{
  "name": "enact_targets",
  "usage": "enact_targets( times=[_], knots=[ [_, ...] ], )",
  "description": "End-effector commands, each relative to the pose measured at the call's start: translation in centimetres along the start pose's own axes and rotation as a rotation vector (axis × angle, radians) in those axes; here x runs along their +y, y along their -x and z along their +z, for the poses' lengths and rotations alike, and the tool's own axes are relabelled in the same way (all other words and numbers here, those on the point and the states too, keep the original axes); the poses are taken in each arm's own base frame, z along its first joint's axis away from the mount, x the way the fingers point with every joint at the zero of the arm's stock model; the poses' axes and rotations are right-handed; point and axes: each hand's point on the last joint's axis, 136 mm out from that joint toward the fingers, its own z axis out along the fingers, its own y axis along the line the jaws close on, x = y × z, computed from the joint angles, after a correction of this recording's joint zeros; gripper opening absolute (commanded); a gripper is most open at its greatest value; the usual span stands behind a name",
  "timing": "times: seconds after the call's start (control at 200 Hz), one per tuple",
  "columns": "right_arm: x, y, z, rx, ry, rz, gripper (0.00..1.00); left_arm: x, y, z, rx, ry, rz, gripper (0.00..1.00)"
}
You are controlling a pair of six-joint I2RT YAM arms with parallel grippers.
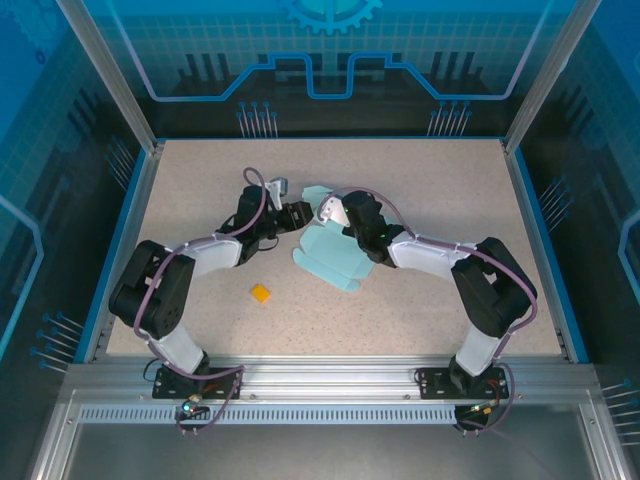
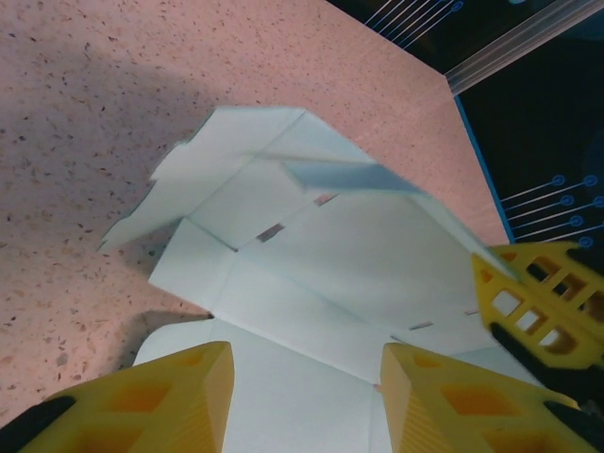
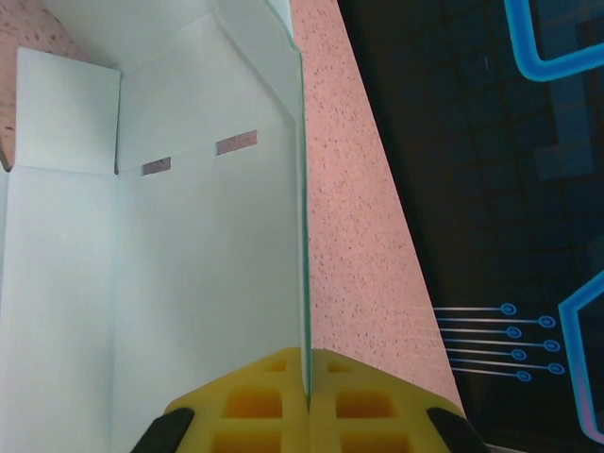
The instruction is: Fold the paper box
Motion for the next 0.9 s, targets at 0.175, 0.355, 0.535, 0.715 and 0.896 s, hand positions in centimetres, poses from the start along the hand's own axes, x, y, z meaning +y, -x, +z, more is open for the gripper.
enact_targets(
  times=[0.175,0.355,0.535,0.715,0.896],
  knots=[
    [-0.3,0.2,-0.4,-0.058,0.056,0.043,0.00,-1.7,2.3,0.6,0.035,-0.028,-0.037,0.49],
    [-0.1,0.0,-0.3,-0.062,0.074,0.049,0.00,-2.1,2.9,2.2,0.068,-0.039,-0.021,0.50],
    [0.1,0.0,-0.2,-0.064,0.083,0.053,0.00,-2.4,3.1,3.9,0.101,-0.069,-0.014,0.50],
    [-0.1,0.0,-0.3,-0.063,0.083,0.064,0.00,-3.0,2.2,4.9,0.147,-0.099,-0.015,0.45],
    [-0.5,0.1,-0.2,-0.064,0.074,0.085,0.00,-4.2,0.8,5.6,0.182,-0.138,-0.060,0.44]
  ],
)
